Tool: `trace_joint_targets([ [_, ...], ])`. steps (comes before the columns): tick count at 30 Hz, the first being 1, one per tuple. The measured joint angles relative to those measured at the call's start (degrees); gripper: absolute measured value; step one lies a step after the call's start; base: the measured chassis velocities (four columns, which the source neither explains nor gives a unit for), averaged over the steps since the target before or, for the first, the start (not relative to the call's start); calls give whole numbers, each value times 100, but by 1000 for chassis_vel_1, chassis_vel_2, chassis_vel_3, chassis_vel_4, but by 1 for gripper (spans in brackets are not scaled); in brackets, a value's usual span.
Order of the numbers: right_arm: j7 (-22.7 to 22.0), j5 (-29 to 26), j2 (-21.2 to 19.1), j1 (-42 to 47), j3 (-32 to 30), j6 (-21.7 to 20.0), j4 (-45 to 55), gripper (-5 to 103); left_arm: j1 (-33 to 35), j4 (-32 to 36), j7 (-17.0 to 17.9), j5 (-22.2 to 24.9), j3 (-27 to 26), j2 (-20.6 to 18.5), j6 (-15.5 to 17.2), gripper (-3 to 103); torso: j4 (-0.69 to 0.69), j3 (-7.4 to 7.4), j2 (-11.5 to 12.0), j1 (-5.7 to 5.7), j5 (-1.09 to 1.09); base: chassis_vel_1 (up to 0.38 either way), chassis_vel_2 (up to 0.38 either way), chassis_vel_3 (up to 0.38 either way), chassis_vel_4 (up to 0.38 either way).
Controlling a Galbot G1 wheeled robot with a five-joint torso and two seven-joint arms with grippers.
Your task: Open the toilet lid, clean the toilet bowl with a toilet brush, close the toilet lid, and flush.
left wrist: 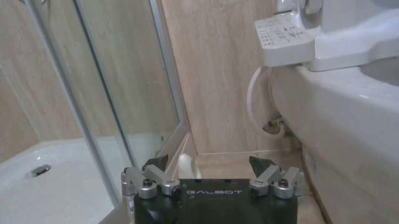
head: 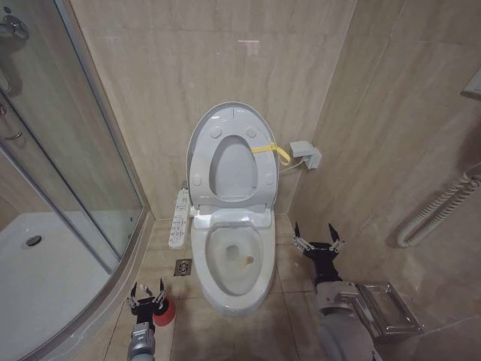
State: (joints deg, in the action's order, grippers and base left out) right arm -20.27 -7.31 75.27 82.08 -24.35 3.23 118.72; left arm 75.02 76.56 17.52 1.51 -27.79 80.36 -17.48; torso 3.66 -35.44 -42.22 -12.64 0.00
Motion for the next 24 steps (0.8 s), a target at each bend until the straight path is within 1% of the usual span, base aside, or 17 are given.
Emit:
trace_joint_targets([
  [8, 0, 0, 0, 0, 0, 0, 0, 100, -2, -187, 11, -32, -30, 6, -37, 86, 0, 0, 0, 1, 0, 0, 0, 0, 0],
  [19, 0, 0, 0, 0, 0, 0, 0, 100, -122, -687, -15, -20, -72, -28, -327, 86, 0, 0, 0, -2, 0, -28, 18, 25, -30],
  [24, 0, 0, 0, 0, 0, 0, 0, 100, -200, -861, -169, -17, -103, -25, -473, 86, 0, 0, 0, 0, -1, 0, 0, 0, 0],
])
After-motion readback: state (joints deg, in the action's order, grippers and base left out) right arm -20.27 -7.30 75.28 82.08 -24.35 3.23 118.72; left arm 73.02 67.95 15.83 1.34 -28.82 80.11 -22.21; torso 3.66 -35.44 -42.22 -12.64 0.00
